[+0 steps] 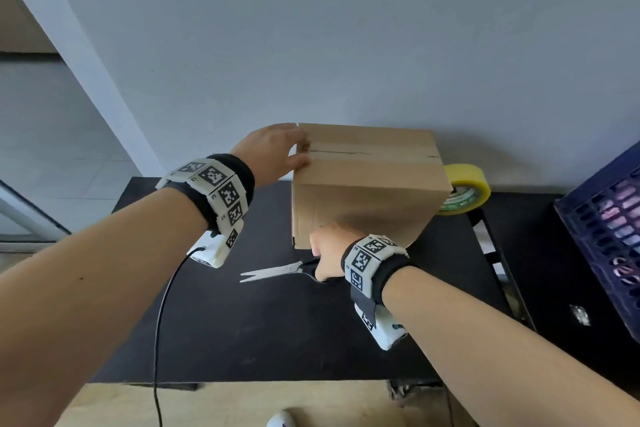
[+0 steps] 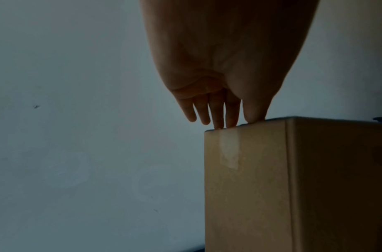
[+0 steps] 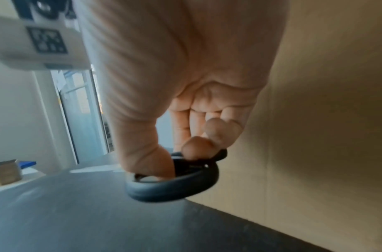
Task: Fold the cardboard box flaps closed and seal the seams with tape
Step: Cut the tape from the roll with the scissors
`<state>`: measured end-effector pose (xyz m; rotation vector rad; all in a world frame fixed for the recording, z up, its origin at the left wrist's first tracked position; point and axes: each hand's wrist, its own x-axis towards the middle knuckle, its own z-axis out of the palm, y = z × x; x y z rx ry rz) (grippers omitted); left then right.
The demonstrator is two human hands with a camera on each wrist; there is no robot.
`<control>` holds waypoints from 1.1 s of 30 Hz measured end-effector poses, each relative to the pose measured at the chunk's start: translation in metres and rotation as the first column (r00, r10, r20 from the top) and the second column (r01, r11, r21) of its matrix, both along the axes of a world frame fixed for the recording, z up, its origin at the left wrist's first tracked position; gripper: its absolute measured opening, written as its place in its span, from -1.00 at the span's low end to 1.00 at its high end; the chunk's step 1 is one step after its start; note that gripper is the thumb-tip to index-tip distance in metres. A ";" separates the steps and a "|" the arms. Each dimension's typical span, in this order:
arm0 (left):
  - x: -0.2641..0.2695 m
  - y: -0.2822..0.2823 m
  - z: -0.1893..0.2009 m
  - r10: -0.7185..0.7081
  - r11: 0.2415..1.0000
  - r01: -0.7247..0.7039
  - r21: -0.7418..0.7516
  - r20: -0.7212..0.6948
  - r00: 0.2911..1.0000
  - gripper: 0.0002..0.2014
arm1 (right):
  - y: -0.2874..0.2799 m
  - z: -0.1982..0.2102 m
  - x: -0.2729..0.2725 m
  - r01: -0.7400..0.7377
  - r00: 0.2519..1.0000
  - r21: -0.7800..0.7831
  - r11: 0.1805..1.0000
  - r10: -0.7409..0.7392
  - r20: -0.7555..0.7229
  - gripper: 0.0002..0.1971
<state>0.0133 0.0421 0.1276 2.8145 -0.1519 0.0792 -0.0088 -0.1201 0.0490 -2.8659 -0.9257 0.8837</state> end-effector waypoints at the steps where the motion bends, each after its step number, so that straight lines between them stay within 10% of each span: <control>1: -0.001 -0.003 0.003 0.004 1.000 -0.004 -0.001 -0.018 1.000 -0.73 | -0.008 0.006 0.002 0.007 1.000 0.005 1.000 -0.007 0.007 -0.88; 16: 0.015 -0.073 0.026 0.072 0.966 -0.043 0.255 -0.105 0.992 -0.52 | -0.179 0.093 0.038 0.228 0.957 0.374 0.899 -0.278 0.085 -0.63; 22: 0.033 -0.112 0.037 0.191 0.906 -0.116 0.408 -0.148 0.970 -0.57 | -0.231 0.085 0.048 0.483 0.846 0.630 0.609 -0.511 -0.155 -0.72; 29: 0.055 -0.160 0.047 0.035 0.887 0.083 0.455 -0.245 0.969 -0.49 | -0.268 0.061 0.045 0.664 0.745 0.481 0.573 -0.563 -0.358 -0.53; 33: 0.068 -0.178 0.052 0.032 0.843 0.127 0.522 -0.285 0.958 -0.51 | -0.262 0.052 0.038 0.821 0.551 0.301 0.485 -0.540 -0.636 -0.39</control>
